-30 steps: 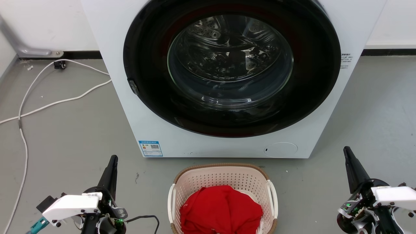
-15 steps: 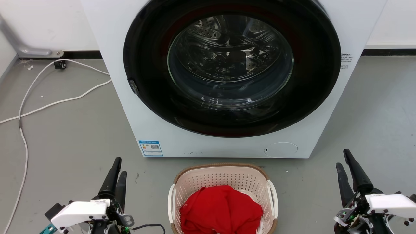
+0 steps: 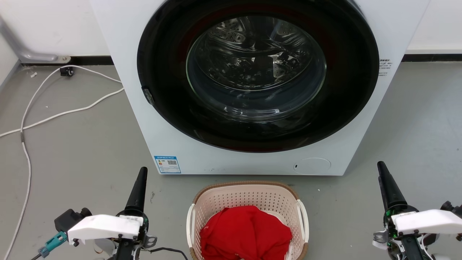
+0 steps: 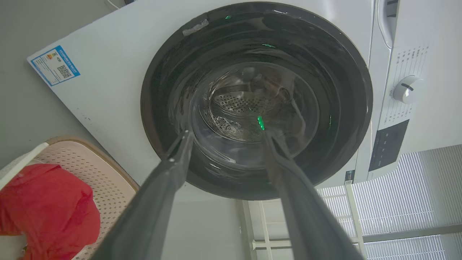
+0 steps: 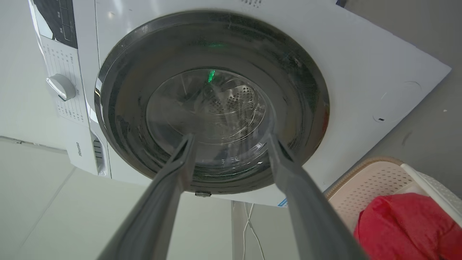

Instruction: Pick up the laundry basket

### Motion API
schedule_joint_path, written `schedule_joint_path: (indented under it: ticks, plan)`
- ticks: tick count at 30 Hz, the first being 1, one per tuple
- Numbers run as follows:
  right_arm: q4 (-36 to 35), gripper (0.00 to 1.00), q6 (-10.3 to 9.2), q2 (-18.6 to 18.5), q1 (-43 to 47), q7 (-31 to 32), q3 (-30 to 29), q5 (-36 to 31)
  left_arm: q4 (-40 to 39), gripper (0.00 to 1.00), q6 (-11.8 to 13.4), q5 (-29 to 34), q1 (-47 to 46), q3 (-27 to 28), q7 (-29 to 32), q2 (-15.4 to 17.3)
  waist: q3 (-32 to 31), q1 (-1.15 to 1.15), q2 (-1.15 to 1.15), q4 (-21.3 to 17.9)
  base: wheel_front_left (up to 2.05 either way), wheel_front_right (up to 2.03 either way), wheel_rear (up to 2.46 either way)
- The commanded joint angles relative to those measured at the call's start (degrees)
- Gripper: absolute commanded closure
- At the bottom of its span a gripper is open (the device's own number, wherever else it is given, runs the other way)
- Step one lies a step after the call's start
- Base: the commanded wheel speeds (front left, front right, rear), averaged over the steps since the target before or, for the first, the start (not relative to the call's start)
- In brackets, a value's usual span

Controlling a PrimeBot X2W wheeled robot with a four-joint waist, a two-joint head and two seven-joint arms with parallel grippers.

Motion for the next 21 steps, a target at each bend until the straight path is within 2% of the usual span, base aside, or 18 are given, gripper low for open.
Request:
schedule_joint_path:
  ticks: [1,3,21]
  plan:
    - [-1.3,0.00,0.04,-0.3,-0.7,-0.4,0.1,-2.0,-1.2,0.00,-0.2,1.8,-1.9,-0.3,-0.4,0.3,0.0,0.00,0.00,0.0,0.00,0.00,0.00]
    - [-2.1,0.00,0.05,-0.1,-0.4,-1.0,0.0,-6.6,-1.5,0.00,-0.2,5.9,-1.9,-0.7,-1.1,0.2,0.0,0.00,0.00,0.0,0.00,0.00,0.00]
    - [-5.8,0.00,0.07,0.4,1.0,-0.9,0.2,-27.9,-1.7,0.00,-0.2,25.5,-2.2,-3.4,-4.6,0.1,0.2,0.00,0.00,0.0,0.00,0.00,0.00]
